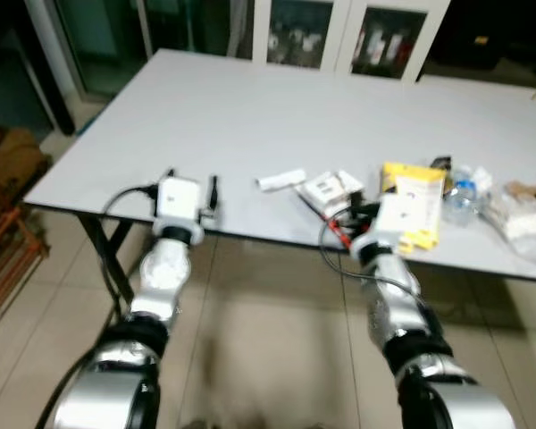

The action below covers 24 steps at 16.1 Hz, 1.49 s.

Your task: Picking trash to rubbish bin

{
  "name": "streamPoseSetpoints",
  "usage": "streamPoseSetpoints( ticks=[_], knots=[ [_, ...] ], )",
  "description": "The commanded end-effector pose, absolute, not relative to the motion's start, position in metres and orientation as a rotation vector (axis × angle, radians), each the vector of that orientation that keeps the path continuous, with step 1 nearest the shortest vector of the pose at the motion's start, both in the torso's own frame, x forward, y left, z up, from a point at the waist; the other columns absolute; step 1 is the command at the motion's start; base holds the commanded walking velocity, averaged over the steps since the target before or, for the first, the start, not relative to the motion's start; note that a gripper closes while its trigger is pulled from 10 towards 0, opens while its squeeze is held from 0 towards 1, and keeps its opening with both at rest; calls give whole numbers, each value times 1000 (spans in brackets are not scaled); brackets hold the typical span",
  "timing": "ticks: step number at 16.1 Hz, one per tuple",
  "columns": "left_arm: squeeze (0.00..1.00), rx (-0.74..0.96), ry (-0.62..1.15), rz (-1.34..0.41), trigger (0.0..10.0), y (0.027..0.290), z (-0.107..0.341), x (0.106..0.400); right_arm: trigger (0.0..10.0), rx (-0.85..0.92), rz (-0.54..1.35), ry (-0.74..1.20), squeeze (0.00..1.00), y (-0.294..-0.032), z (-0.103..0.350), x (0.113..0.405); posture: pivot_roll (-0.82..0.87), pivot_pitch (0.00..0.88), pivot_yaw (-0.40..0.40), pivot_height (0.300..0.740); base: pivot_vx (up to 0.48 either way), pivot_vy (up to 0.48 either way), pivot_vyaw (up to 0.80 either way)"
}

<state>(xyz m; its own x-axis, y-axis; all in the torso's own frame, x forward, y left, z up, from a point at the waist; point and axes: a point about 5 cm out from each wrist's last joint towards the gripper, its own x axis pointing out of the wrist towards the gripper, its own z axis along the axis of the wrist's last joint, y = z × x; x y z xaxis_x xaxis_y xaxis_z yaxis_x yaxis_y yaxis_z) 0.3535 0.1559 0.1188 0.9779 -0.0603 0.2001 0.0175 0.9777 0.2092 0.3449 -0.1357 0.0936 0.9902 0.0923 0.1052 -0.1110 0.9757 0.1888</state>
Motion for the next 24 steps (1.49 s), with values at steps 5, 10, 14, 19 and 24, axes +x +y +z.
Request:
streamPoseSetpoints(
  ticks=[5, 10, 14, 19, 24],
  knots=[
    [0, 197, -217, -69, 10000, 144, 121, 355, 10000, 192, 75, -93, 0, -147, 94, 345, 10, 22, -58, 740, 0, -289, 0],
    [0, 202, -246, -73, 10000, 143, 129, 357, 10000, 194, 74, -96, 0, -148, 95, 346, 9, 29, -60, 740, 0, -285, 0],
    [0, 207, -257, -75, 10000, 144, 132, 358, 10000, 197, 73, -93, 0, -147, 94, 346, 8, 39, -58, 740, 0, -278, 0],
    [0, 208, -254, -76, 10000, 143, 131, 358, 10000, 198, 75, -90, 0, -147, 93, 345, 9, 40, -60, 740, 96, -275, 0],
    [0, 216, -218, -73, 10000, 141, 127, 359, 10000, 204, 75, -84, 0, -147, 92, 345, 13, 48, -61, 740, 0, 0, 0]
  ],
)
